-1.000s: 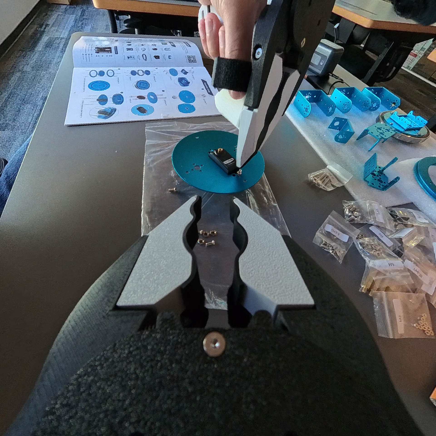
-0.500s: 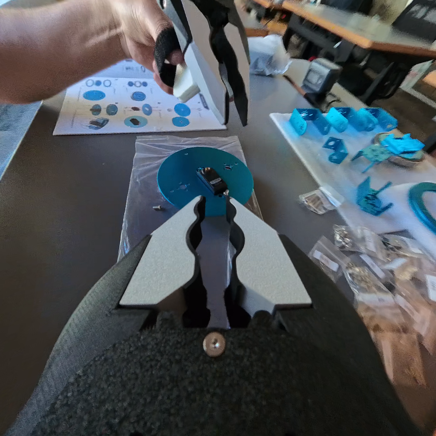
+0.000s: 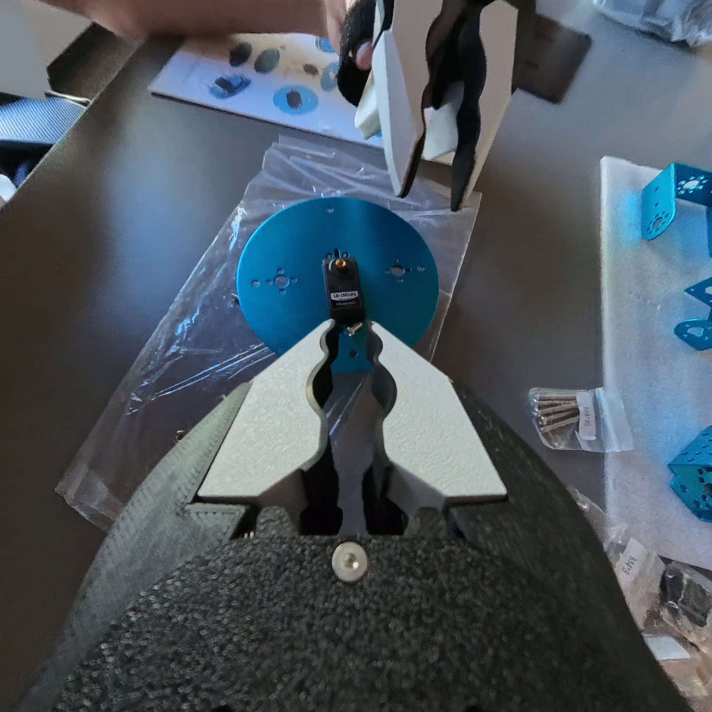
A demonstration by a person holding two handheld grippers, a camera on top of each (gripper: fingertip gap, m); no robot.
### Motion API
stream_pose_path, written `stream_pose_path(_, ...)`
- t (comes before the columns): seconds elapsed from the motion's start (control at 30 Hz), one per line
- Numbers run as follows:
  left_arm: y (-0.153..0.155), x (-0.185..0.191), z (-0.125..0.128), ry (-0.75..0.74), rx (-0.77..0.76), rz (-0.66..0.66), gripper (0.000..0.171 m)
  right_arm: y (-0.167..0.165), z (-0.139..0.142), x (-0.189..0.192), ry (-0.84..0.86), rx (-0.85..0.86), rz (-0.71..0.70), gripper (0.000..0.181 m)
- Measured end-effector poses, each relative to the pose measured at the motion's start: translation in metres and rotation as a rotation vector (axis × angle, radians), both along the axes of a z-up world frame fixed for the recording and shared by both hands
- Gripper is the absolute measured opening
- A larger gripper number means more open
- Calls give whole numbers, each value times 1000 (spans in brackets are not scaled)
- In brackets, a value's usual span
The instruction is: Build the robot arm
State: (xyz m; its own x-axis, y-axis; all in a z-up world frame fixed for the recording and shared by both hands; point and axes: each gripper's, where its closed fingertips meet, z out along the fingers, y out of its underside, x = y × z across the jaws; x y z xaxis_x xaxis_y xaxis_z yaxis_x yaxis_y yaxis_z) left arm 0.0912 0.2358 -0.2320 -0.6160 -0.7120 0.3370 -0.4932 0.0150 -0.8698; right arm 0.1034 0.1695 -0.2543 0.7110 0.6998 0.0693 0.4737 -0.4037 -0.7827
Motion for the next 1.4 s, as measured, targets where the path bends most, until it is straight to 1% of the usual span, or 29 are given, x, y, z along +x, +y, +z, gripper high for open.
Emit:
stream_pose_path(0.1,-1,1,1,-10,-9,5,32,0,-6,-2,-19,-8,5,10)
stream_pose_path(0.17,-2,0,4,-15,-17,3,32,0,-5,-1,-49,21,6,5)
stream_pose_path(0.27,-4,-1,10,-35,-32,5,31,2,-5,1,-76,51,-5,5)
stream_pose_path(0.37,-8,-3,9,-28,-22,-9,32,2,-11,-1,-84,29,3,7)
stream_pose_path(0.57,-14,-4,3,-20,8,-20,32,3,-13,-1,-77,22,-12,5)
stream_pose_path(0.73,-12,-3,4,-21,2,-10,31,4,-12,3,-38,-6,-63,4)
stream_pose_path(0.87,-12,-3,4,-21,2,-9,31,-1,-11,3,90,-116,-109,2)
stream_pose_path(0.97,-13,-3,4,-22,4,-12,31,2,-5,6,217,-214,-183,1)
stream_pose_path(1.03,-14,-3,4,-21,7,-15,31,3,-2,4,320,-319,-226,1)
stream_pose_path(1.17,-15,-3,4,-21,6,-18,31,1,-6,0,462,-584,-317,0)
stream_pose_path(1.2,-16,-4,5,-20,6,-20,31,3,-2,-2,508,-619,-325,0)
stream_pose_path(1.23,-16,-4,4,-19,9,-22,31,6,2,-2,532,-626,-340,0)
stream_pose_path(1.3,-17,-4,4,-19,13,-25,31,9,-1,4,493,-656,-394,0)
stream_pose_path(1.4,-19,-5,4,-16,18,-34,31,7,-1,-1,522,-761,-396,0)
